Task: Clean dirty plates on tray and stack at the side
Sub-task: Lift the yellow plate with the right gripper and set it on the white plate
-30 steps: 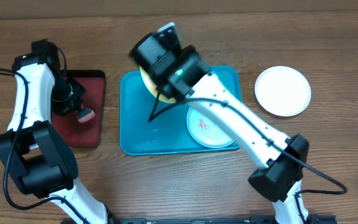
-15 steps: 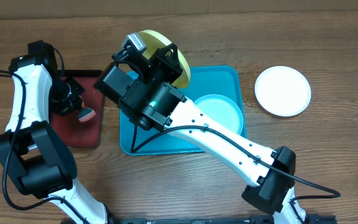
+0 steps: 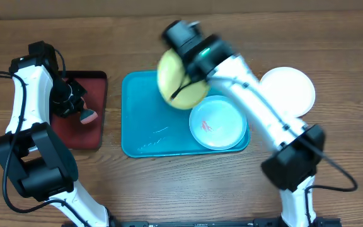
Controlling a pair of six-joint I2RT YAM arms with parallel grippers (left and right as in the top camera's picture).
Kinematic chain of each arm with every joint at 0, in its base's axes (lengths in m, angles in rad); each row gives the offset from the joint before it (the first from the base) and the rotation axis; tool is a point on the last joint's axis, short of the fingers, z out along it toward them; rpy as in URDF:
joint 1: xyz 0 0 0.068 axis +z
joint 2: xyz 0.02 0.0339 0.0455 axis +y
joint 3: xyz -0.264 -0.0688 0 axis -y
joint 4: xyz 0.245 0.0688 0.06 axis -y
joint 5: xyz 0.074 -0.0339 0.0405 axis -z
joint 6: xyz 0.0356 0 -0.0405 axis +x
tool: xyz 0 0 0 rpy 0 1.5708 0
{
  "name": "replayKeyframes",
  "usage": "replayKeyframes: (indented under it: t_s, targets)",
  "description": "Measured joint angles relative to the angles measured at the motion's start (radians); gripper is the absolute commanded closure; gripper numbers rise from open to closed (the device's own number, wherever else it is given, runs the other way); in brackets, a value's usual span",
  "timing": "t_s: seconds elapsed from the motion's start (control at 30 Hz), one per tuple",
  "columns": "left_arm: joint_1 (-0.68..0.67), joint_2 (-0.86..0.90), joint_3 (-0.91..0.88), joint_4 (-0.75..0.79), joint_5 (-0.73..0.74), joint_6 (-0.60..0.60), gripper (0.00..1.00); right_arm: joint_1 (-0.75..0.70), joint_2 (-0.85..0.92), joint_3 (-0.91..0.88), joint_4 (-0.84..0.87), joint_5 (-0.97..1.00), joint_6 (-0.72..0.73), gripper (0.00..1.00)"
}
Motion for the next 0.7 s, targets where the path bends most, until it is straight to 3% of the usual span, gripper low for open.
replayKeyframes:
  t_s: [0.17,0.33,0.7]
  targets:
    - [0.000,0.000,0.000,-0.002,0.005,0.000,0.96,-0.288,0.000,0.000,-0.107,-0.279,0.089,0.96]
    - [0.000,0.000,0.000,-0.001,0.007,0.000,0.96,-0.585,0.000,-0.016,-0.198,-0.401,0.125,0.96]
    - [0.000,0.000,0.000,0.003,0.008,0.000,0.96,-0.891,0.000,-0.196,-0.106,-0.436,0.139,0.96]
